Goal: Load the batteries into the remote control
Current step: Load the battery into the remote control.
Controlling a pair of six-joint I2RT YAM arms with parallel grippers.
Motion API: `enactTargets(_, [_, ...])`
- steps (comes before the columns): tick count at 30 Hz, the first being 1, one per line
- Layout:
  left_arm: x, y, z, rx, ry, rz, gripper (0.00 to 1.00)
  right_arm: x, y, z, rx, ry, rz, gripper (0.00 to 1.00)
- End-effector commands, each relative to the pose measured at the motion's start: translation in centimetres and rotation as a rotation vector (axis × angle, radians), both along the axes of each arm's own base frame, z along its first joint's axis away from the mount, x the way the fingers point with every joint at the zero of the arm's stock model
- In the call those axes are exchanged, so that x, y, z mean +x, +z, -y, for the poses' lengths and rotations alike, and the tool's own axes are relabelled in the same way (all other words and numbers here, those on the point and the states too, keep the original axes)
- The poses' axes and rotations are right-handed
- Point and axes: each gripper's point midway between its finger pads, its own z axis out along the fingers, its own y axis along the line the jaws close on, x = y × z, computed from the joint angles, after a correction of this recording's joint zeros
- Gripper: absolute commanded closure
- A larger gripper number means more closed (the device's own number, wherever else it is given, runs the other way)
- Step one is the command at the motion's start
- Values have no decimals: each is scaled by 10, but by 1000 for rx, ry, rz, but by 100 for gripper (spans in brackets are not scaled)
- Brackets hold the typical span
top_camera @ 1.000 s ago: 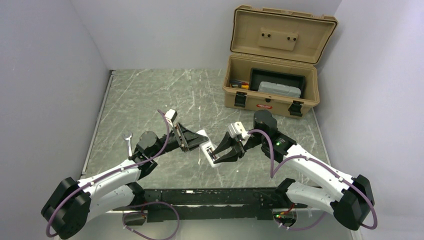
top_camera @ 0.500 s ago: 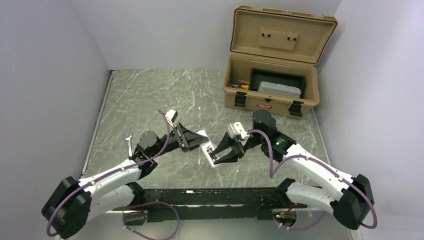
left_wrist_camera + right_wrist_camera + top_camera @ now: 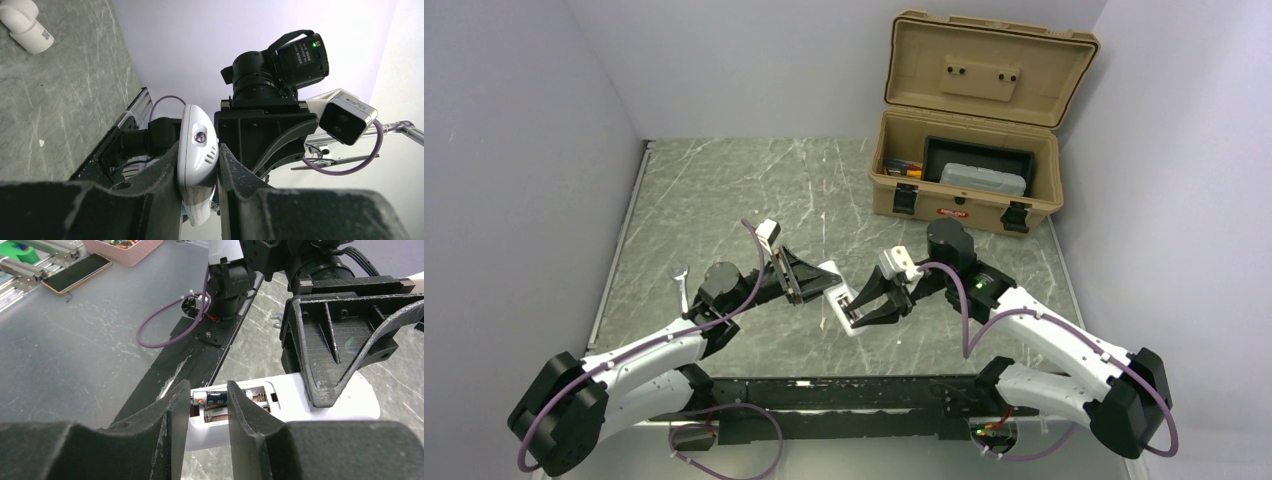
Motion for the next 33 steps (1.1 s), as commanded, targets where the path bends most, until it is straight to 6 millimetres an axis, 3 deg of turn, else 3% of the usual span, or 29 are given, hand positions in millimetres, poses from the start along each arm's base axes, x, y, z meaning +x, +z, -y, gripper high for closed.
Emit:
enactTargets(1, [-7, 40, -4, -107, -20, 77, 100, -1, 5, 0, 2, 19, 26, 66])
enactTargets(33, [-18, 62, -7, -175, -65, 90, 100, 18, -11, -9, -43, -26, 43, 67])
